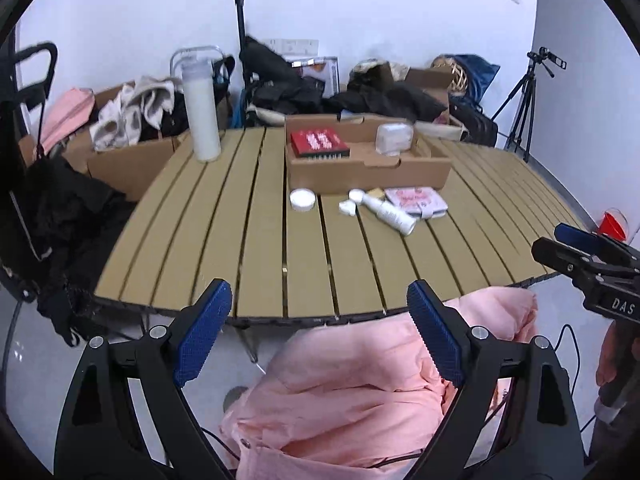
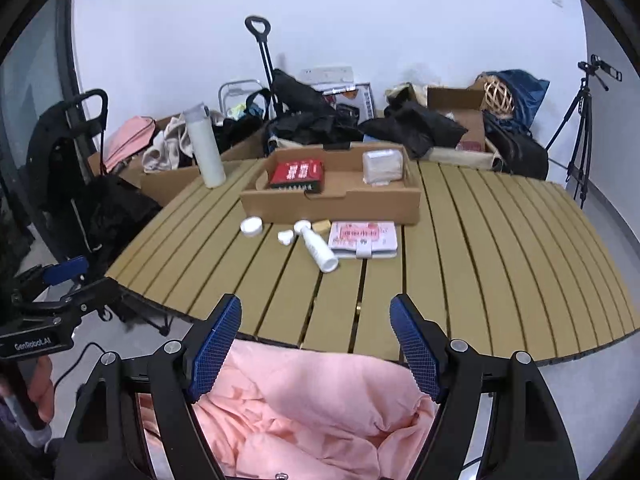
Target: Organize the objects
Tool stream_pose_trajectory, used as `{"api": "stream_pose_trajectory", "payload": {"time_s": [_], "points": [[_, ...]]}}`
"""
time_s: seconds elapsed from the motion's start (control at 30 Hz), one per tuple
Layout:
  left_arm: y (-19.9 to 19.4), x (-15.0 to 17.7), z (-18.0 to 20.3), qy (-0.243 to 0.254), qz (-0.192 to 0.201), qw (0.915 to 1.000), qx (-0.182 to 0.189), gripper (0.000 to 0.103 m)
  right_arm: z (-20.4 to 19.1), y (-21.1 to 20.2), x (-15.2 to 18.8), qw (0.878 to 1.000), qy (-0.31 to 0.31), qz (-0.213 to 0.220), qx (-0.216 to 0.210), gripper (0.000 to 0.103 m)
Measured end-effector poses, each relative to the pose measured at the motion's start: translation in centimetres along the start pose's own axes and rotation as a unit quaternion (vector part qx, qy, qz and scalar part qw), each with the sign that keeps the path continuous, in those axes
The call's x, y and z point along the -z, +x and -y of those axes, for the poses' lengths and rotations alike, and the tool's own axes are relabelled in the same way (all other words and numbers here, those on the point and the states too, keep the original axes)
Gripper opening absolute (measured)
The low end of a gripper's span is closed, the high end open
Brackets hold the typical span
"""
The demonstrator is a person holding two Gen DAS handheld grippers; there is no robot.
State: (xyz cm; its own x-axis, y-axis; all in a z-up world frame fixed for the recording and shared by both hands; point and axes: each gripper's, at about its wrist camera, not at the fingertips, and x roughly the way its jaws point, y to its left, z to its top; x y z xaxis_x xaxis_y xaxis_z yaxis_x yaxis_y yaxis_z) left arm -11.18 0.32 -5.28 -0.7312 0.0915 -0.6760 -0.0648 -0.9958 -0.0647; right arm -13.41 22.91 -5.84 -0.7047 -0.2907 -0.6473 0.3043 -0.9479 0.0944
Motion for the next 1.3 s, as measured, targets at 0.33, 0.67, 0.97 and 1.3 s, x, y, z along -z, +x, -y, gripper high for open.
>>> {"api": "stream_pose_trajectory", "payload": {"time_s": [0.33, 0.67, 0.97, 1.3], "points": [[9.3, 0.4, 0.3, -0.014, -0.086, 0.9955, 0.037, 0.072, -0.1, 8.0, 1.6, 0.997, -0.023, -0.067, 0.014, 0.057], [20.9, -6.7, 2.5, 0.047, -0.087, 0.9926, 0.071, 0.051, 1.3, 16.8, -3.2, 0.997, -0.028, -0.077, -0.015, 0.054], [26.6, -7.1, 3.5, 0.048, -0.110, 0.9888, 0.089, 0.010, 2.8, 20.5, -4.4, 0.995, -0.012, -0.079, -0.062, 0.054], [20.9, -4.8, -1.2, -0.027, -0.102, 0.9912, 0.080, 0.001, 0.9, 24.2, -6.3, 0.992, -0.041, -0.090, -0.080, 0.047]]}}
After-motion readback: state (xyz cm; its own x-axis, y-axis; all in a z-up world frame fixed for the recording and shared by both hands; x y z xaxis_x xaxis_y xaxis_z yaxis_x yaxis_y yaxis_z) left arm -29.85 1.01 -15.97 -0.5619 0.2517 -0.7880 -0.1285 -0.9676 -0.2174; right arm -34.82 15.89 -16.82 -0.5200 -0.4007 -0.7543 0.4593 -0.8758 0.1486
